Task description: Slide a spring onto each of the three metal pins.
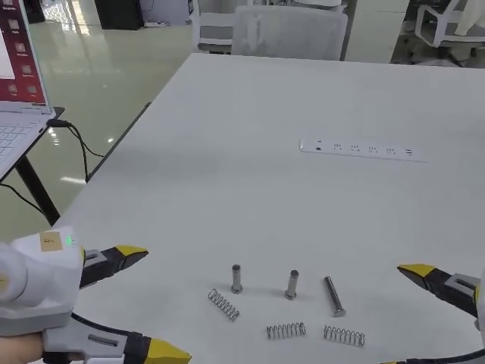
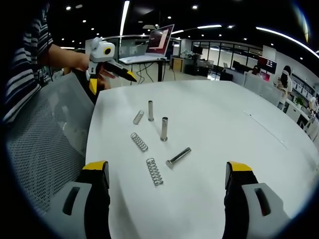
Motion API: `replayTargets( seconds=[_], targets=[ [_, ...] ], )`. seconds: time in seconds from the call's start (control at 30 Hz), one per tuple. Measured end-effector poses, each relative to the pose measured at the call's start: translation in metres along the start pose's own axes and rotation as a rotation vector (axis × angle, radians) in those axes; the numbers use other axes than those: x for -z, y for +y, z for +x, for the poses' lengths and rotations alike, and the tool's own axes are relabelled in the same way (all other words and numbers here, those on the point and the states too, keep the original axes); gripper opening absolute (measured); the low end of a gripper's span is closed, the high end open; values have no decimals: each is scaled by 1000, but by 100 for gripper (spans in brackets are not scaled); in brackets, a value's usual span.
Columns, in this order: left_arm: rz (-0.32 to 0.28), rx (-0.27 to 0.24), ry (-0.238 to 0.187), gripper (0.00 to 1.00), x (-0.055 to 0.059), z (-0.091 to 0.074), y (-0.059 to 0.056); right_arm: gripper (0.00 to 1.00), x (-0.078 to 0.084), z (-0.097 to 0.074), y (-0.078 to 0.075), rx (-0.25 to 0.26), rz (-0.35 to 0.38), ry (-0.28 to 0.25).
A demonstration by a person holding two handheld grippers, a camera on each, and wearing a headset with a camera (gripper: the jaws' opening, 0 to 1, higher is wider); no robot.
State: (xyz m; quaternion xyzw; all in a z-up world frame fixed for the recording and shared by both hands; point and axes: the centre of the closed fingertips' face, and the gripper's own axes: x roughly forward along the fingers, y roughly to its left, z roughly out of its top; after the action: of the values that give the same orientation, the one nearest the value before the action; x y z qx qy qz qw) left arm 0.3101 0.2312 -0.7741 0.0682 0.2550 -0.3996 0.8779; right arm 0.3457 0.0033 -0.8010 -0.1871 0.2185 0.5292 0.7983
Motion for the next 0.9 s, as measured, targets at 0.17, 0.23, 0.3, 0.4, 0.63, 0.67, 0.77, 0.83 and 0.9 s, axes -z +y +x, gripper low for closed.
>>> replayTargets(
  seconds=[0.17, 0.23, 0.3, 0.4, 0.63, 0.67, 0.77, 0.83, 0.9],
  targets=[
    [-2, 2, 4, 98, 3, -1, 0, 93, -7, 4, -3, 0, 8, -8],
    [-3, 2, 6, 98, 5, -1, 0, 92, -13, 5, -5, 3, 12, -19],
    [-2, 3, 8, 98, 6, -1, 0, 87, -16, 7, -9, 8, 23, -18],
    [-3, 5, 5, 98, 5, -2, 0, 79, -21, 11, -14, 11, 46, -23],
    [-7, 7, 0, 98, 4, -3, -1, 58, -24, 22, -23, 23, 110, 17],
    [-7, 6, 0, 98, 4, -3, -1, 54, -23, 24, -23, 19, 128, 30],
    [-13, 3, 3, 98, 5, -3, -2, 46, -23, 30, -26, 23, 141, 47],
    [-11, -1, 6, 98, 6, -3, -1, 43, -19, 35, -27, 26, 145, 80],
    [-16, 0, 2, 98, 5, -4, -2, 39, -18, 41, -28, 27, 158, 101]
  ],
)
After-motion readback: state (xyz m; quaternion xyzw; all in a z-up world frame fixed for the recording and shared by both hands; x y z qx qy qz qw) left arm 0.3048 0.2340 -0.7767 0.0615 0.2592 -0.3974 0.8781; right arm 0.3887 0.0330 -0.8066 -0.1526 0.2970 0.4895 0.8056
